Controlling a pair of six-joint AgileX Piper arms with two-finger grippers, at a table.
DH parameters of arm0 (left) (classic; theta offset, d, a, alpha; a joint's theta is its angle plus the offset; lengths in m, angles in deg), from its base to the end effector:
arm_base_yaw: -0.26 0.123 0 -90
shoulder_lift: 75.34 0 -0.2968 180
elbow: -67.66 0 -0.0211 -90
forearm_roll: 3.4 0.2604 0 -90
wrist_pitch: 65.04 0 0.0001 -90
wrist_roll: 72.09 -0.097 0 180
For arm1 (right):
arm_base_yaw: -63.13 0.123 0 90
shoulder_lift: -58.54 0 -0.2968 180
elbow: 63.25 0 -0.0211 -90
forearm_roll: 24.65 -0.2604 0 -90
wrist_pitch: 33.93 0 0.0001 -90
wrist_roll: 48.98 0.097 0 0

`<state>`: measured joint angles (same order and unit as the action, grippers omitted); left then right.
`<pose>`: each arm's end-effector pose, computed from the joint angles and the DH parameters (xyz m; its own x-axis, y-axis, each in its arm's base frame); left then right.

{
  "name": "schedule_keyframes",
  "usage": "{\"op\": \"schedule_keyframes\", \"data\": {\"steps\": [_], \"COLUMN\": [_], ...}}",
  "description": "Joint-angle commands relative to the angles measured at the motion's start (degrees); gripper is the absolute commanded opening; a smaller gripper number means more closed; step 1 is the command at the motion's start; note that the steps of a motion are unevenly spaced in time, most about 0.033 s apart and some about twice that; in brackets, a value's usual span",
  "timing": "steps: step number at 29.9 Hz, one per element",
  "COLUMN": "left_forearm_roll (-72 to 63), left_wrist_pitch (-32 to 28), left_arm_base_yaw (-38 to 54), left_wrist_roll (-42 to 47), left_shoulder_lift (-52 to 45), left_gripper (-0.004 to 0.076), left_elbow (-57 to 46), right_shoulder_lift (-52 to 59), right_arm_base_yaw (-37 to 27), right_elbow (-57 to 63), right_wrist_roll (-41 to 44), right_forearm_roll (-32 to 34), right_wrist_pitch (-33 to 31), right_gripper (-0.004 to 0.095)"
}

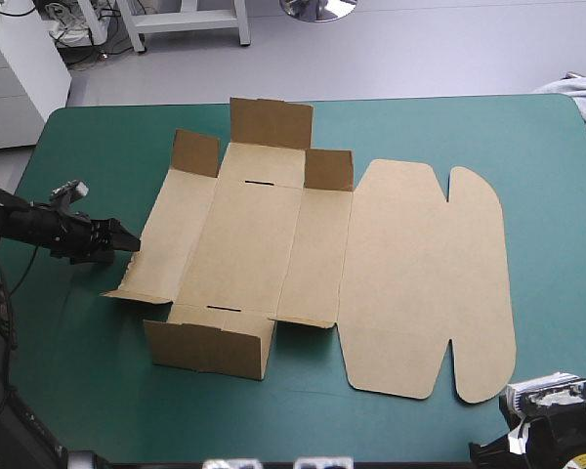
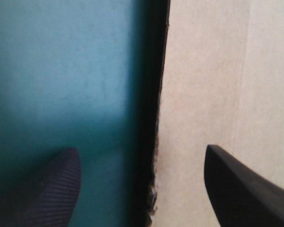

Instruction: Fold the box

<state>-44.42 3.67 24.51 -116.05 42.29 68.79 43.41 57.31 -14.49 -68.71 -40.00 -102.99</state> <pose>0.3718 0.1024 0.2119 -0.9575 -0.0450 -0.2849 0.1219 0.8320 -0.5412 0.0099 0.0231 0.2708 -0.6282 -0.1737 -0.7584 -0.2445 0.9694 -0.0195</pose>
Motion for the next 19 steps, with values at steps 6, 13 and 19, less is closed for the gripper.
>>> {"op": "schedule_keyframes", "data": {"steps": [6,13,19], "left_forearm_roll": [-6.72,-7.05,-6.91], "left_wrist_pitch": [5.51,5.51,5.51], "left_arm_base_yaw": [-0.28,-2.04,-6.88], "left_wrist_roll": [-1.60,-0.97,-0.39], "left_shoulder_lift": [-1.79,-1.43,0.46], "left_gripper": [0.0526,0.0526,0.0526], "left_elbow": [1.62,1.62,1.62], "right_shoulder_lift": [-0.78,-0.78,-0.78], "right_arm_base_yaw": [-0.09,-0.09,-0.09], "right_elbow": [-1.22,-1.22,-1.12], "right_wrist_roll": [-0.07,-0.07,-0.07], "right_forearm_roll": [-0.93,-0.93,-0.93], "right_wrist_pitch": [3.14,3.25,3.25], "right_gripper": [-0.0017,-0.0017,-0.0017]}}
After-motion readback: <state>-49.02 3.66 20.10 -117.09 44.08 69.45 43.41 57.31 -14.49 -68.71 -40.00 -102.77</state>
